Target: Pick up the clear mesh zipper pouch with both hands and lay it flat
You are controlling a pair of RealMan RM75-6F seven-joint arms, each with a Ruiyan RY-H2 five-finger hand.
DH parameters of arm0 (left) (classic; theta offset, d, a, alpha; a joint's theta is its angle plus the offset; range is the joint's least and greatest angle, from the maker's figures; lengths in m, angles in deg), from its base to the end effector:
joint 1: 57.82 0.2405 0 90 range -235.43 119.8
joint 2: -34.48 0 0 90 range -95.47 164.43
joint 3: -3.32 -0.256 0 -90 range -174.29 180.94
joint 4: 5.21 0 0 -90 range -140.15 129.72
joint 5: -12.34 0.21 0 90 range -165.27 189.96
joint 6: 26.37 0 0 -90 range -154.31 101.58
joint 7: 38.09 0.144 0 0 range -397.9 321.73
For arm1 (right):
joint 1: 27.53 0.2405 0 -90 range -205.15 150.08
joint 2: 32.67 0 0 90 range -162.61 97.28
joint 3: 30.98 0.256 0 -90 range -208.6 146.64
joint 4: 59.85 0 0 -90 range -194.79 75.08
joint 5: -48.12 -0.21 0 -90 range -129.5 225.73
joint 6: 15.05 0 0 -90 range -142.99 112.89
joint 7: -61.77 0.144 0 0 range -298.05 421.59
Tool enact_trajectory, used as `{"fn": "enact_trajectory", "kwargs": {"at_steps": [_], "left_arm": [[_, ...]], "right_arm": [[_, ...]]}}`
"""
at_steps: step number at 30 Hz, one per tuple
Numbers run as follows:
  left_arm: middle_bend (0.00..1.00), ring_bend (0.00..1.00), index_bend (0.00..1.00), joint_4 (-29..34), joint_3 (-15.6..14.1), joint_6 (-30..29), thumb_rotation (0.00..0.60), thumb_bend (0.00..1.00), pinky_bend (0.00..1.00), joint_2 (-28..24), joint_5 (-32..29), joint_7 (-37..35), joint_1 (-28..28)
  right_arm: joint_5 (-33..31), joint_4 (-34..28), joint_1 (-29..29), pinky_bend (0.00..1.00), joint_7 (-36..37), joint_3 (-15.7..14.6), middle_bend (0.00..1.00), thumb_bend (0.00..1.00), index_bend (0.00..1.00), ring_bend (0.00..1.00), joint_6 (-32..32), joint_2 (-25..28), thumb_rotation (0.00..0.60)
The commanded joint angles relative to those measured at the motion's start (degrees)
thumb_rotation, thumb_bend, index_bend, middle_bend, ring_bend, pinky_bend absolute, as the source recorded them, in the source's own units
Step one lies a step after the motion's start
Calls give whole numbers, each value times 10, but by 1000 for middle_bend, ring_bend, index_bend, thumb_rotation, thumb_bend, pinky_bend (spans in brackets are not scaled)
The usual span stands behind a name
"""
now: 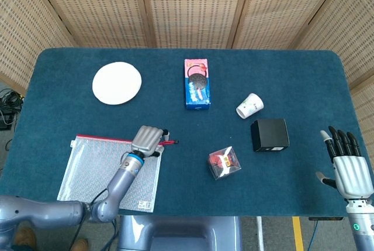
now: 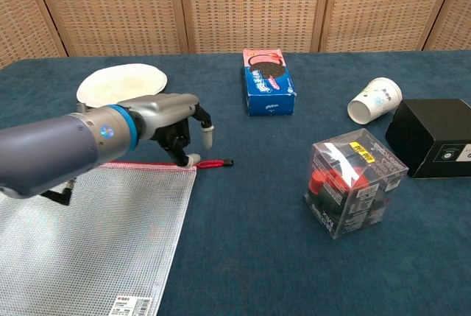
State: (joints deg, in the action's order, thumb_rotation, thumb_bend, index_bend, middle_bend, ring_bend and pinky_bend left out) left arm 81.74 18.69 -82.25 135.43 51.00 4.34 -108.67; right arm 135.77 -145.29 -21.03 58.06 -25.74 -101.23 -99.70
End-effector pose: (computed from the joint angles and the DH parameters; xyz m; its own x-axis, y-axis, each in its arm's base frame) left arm -0.0809 0.3329 -0.0795 0.4490 0.3941 0.8019 0.8854 -0.3173 -0.3398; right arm -0.3163 -0.2000 0.1613 0.5102 0.0797 0.8563 -0.8561 -0.0476 0.5146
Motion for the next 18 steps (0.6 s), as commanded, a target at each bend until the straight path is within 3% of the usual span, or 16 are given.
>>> {"fn": "enact_trajectory", "kwargs": {"at_steps": [1, 18], "left_arm": [[943, 971, 409, -32, 7, -12, 600, 435, 1000, 31, -28, 15, -23], [943, 971, 416, -98, 7, -2, 600, 435, 1000, 66, -60, 5, -46]], "right_arm": [[-3, 1, 1, 0, 3, 0, 0, 0, 0, 0, 3, 0, 600], [-10, 2, 4, 0, 8, -1, 0, 0, 0, 0, 13, 1, 600]]}}
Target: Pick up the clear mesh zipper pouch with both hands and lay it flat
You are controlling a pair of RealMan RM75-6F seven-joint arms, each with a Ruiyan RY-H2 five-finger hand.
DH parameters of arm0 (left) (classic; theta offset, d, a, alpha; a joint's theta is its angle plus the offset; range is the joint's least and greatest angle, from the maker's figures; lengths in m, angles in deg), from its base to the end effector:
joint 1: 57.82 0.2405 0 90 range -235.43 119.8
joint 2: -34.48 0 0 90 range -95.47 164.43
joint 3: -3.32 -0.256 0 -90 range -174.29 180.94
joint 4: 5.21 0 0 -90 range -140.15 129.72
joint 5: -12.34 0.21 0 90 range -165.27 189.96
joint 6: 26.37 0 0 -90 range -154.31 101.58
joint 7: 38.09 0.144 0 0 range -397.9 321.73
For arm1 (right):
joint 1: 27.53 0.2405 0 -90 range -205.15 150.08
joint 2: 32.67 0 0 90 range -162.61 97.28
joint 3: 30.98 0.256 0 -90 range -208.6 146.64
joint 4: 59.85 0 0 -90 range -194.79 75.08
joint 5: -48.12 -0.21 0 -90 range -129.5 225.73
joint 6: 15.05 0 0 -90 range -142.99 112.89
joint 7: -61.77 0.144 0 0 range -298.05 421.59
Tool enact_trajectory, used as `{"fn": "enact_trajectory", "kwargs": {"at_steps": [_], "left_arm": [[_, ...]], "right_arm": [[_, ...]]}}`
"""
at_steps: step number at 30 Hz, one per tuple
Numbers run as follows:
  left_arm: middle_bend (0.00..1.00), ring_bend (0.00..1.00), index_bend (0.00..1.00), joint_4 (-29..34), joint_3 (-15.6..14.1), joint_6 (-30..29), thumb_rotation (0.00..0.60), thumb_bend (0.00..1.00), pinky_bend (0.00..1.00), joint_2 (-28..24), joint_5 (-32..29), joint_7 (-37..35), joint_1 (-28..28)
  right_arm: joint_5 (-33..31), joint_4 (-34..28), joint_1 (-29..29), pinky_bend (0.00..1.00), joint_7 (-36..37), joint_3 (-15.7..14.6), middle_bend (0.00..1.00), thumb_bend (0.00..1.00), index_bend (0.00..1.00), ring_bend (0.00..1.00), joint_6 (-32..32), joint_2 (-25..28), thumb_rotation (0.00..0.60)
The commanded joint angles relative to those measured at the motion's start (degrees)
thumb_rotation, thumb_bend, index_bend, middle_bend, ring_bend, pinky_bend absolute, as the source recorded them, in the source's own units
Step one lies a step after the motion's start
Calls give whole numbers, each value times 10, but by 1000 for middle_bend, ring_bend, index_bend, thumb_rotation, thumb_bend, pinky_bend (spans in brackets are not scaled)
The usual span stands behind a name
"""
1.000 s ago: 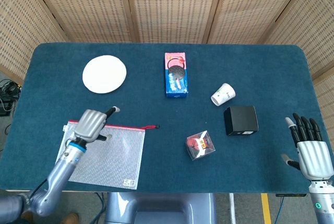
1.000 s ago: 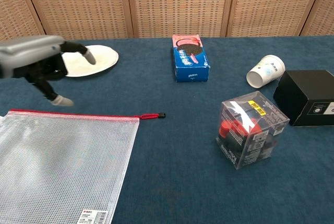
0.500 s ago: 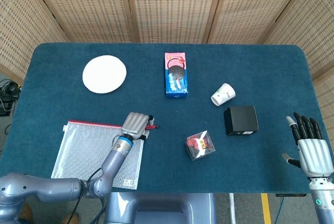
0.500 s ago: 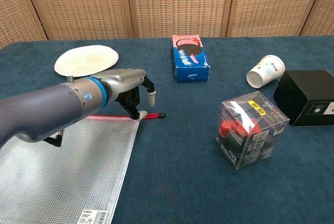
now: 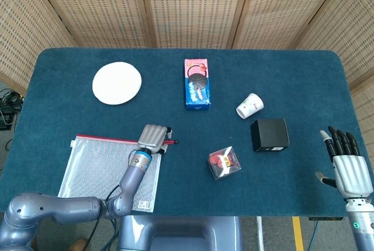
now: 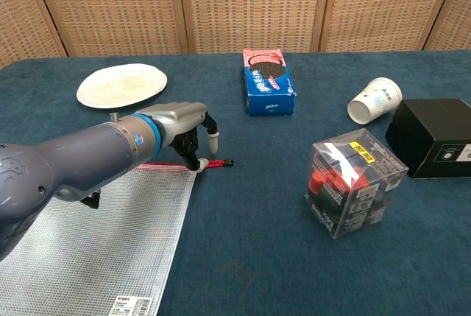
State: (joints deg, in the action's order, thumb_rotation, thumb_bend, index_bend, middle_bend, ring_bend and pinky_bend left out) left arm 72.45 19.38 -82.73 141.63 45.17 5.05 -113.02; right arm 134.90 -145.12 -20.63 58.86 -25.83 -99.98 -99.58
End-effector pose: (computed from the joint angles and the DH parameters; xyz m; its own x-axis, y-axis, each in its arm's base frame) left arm -0.0771 0.3471 -0.1053 0.4485 0.4067 0.7959 0.8924 -0.2538 -0.3732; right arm -0.3192 -0.2023 0.1603 0.5029 0.0589 0.8623 -0.8619 -0.0405 0.5054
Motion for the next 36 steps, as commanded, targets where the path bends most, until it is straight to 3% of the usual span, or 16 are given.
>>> {"fn": "enact_trajectory", "kwargs": {"at_steps": [1, 19, 24, 36], "left_arm": [[943, 971, 417, -10, -1, 6, 600, 435, 1000, 7, -3, -4, -4], [943, 971, 431, -65, -7, 16, 600, 436, 1000, 42, -6, -14, -15], [942, 971, 517, -74, -9, 21, 600, 454, 1000, 46, -3, -22, -14], [943, 971, 595, -79, -9, 21, 600, 475, 1000, 50, 10, -32, -11]], "right_arm": [[-2, 0, 0, 0, 0, 0, 0, 0, 0, 0, 1, 0, 600], [-6, 2, 2, 0, 11, 1, 0, 0, 0, 0, 5, 2, 600], [-6, 4, 2, 0, 15, 0, 0, 0, 0, 0, 6, 1, 600], [-6, 3, 3, 0, 17, -1, 0, 0, 0, 0, 8, 2, 600]]}}
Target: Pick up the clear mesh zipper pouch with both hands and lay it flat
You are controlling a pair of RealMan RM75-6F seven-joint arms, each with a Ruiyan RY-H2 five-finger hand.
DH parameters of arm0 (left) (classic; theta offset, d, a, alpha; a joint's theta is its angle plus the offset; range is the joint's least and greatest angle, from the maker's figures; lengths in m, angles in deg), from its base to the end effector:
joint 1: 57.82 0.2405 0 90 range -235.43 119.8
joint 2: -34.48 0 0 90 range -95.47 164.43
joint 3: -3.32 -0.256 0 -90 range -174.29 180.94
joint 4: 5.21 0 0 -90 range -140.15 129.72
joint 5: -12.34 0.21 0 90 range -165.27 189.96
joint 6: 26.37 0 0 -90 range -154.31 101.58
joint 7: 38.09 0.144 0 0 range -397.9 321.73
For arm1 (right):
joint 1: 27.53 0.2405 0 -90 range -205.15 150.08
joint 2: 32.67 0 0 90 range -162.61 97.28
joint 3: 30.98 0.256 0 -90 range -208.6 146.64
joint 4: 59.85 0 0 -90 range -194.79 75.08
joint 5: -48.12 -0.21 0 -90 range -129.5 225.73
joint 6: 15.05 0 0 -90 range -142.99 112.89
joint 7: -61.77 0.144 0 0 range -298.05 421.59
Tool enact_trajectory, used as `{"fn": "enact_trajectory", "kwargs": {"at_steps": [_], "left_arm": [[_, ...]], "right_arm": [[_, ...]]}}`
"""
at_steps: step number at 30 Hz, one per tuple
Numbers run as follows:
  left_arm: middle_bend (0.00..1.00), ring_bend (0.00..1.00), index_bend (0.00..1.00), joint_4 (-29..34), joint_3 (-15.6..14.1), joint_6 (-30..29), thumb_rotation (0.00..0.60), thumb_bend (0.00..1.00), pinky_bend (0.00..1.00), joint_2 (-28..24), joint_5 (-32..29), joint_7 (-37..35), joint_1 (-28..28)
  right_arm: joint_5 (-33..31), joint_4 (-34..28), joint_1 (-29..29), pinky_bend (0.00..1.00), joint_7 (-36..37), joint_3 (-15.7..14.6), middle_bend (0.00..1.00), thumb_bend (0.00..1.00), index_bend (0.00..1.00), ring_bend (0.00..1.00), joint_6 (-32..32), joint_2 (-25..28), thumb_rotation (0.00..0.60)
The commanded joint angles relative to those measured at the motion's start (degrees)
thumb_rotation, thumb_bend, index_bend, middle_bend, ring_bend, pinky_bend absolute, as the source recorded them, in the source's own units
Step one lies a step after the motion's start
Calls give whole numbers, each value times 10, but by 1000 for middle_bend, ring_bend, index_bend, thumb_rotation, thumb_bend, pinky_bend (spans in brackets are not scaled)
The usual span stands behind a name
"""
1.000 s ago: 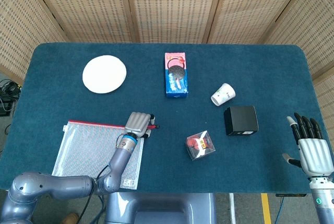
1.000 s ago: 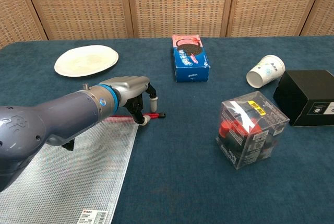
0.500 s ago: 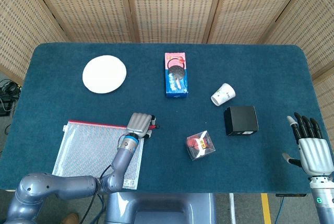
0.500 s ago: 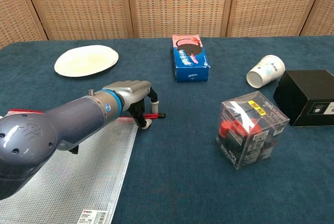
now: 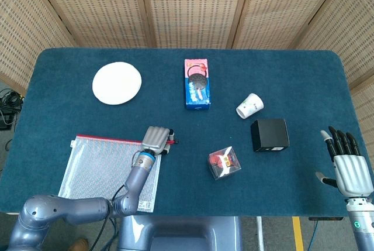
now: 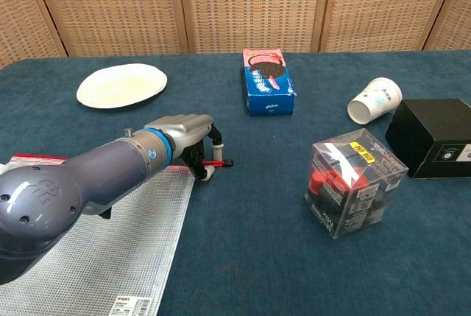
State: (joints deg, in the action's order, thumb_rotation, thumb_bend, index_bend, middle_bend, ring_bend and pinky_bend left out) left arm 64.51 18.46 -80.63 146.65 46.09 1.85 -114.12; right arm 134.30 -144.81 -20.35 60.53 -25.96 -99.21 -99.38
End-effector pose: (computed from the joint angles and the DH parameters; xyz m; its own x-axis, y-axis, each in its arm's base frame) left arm -0.0806 0.3478 -0.1298 0.4419 0.4216 0.7918 0.8962 -0.2467 -0.3687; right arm -0.3219 -0.2037 0.1608 0.4853 0.0450 0.8732 -0.8728 -0.0357 0.4868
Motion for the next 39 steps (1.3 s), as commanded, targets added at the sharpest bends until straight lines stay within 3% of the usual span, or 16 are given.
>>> {"fn": "enact_trajectory", "kwargs": {"at_steps": [1, 5, 21, 27, 35, 39], "left_arm": [[943, 971, 607, 1, 0, 0, 600, 475, 1000, 0, 1, -1, 1], [943, 971, 647, 2, 0, -1, 600, 474, 1000, 1, 2, -1, 2], [943, 971, 655, -4, 10, -7, 600, 479, 1000, 9, 8, -2, -3], [943, 971, 700, 6, 12, -12, 600, 660, 1000, 0, 19, -9, 2], [943, 971, 849, 62, 19, -20, 600, 693, 1000, -42, 34, -30, 18], [943, 971, 860, 103, 25, -21, 600, 693, 1000, -74, 51, -58, 31]], "right_arm": [[0, 0, 0, 0, 0, 0, 0, 0, 0, 0, 0, 0, 600], [0, -1, 0, 0, 3, 0, 0, 0, 0, 0, 0, 1, 600], [0, -5, 1, 0, 9, -2, 0, 0, 0, 0, 4, 4, 600], [-1, -5, 1, 0, 10, -3, 0, 0, 0, 0, 6, 5, 600], [2, -4, 3, 0, 14, -5, 0, 0, 0, 0, 8, 3, 600], [8, -5, 5, 0, 19, -7, 0, 0, 0, 0, 10, 2, 600]]}}
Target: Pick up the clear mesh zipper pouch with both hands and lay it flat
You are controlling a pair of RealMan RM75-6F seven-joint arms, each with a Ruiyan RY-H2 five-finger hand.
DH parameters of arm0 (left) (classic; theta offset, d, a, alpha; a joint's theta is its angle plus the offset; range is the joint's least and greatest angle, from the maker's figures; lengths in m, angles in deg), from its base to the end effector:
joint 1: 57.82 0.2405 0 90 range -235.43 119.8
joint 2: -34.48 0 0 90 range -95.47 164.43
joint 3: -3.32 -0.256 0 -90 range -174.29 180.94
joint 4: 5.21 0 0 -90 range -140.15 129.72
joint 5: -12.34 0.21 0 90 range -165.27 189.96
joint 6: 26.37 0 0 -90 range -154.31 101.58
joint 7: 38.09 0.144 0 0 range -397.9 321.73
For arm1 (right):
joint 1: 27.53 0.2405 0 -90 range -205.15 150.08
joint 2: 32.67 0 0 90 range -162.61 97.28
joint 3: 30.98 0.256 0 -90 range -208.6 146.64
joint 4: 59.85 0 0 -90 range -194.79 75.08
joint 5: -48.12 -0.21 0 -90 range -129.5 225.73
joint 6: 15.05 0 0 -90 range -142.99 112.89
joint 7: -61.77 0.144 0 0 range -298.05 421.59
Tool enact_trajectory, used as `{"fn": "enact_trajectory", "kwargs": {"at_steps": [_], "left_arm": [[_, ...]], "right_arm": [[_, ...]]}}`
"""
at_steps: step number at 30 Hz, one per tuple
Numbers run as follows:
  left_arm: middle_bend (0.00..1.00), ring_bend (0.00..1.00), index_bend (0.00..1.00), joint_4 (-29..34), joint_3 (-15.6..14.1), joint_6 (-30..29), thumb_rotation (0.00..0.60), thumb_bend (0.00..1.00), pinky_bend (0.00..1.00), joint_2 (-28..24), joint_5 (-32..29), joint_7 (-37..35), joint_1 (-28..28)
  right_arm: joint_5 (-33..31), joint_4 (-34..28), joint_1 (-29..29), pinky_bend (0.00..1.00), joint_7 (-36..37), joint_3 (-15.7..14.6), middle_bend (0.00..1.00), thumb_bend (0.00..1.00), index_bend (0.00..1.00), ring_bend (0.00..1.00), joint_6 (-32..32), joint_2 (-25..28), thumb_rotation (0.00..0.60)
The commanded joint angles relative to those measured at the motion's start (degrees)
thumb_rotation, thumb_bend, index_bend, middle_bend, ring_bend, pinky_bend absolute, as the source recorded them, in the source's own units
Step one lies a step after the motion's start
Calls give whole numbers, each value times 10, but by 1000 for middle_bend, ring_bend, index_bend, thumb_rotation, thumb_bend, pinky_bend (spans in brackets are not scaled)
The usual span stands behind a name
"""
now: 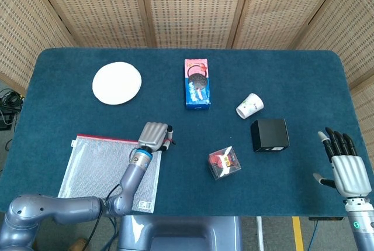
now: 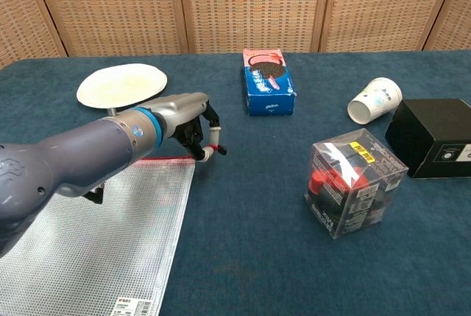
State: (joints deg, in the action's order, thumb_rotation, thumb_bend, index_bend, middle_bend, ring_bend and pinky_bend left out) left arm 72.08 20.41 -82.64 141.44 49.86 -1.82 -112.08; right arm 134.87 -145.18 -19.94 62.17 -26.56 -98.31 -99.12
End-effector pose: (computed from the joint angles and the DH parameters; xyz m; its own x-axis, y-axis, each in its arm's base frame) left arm -0.0724 0.3517 -0.0988 0.3616 0.3830 0.8500 0.9271 -0.2445 -0.2842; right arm -0.3203 -0.2038 0.1574 0.4613 0.0210 0.8870 -0.8854 -0.0543 0.4617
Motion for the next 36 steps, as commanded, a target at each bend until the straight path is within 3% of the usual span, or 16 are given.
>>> {"fn": "enact_trajectory", "kwargs": {"at_steps": [1, 6, 10, 13, 17, 21, 23, 28, 36], "left_arm": [[943, 971, 861, 38, 8, 0, 600, 693, 1000, -31, 19, -30, 14], [943, 971, 870, 90, 19, 11, 600, 695, 1000, -75, 50, -74, 26], [943, 971, 878, 119, 30, 22, 600, 719, 1000, -106, 92, -130, 38], [943, 971, 886, 141, 43, 35, 600, 764, 1000, -124, 114, -183, 46], [943, 971, 888, 162, 64, 61, 600, 775, 1000, -148, 132, -251, 52], [943, 971, 888, 174, 84, 52, 600, 775, 1000, -161, 145, -264, 40], [943, 971, 888, 176, 88, 50, 600, 774, 1000, -161, 139, -266, 34], [947, 976, 888, 180, 97, 51, 600, 775, 1000, -160, 122, -273, 19], [947, 976, 888, 168, 100, 41, 600, 774, 1000, -147, 95, -267, -10]], "right_arm": [[3, -2, 2, 0, 4, -1, 0, 0, 0, 0, 2, 0, 600], [21, -18, 23, 0, 22, 9, 47, 0, 6, 12, 10, 11, 600], [34, -44, 56, 13, 55, 28, 302, 0, 37, 230, 31, 36, 600], [30, -90, 99, 108, 104, 39, 459, 0, 52, 379, 95, 72, 600], [-8, -139, 161, 358, 170, 56, 571, 0, 54, 499, 210, 112, 600], [-101, -171, 246, 624, 231, 86, 654, 0, 63, 595, 365, 115, 600], [-141, -178, 268, 753, 236, 96, 705, 0, 99, 639, 401, 114, 600], [-256, -191, 323, 957, 235, 117, 796, 0, 157, 743, 479, 110, 600], [-438, -185, 425, 1000, 234, 123, 821, 0, 180, 784, 568, 95, 600]]}}
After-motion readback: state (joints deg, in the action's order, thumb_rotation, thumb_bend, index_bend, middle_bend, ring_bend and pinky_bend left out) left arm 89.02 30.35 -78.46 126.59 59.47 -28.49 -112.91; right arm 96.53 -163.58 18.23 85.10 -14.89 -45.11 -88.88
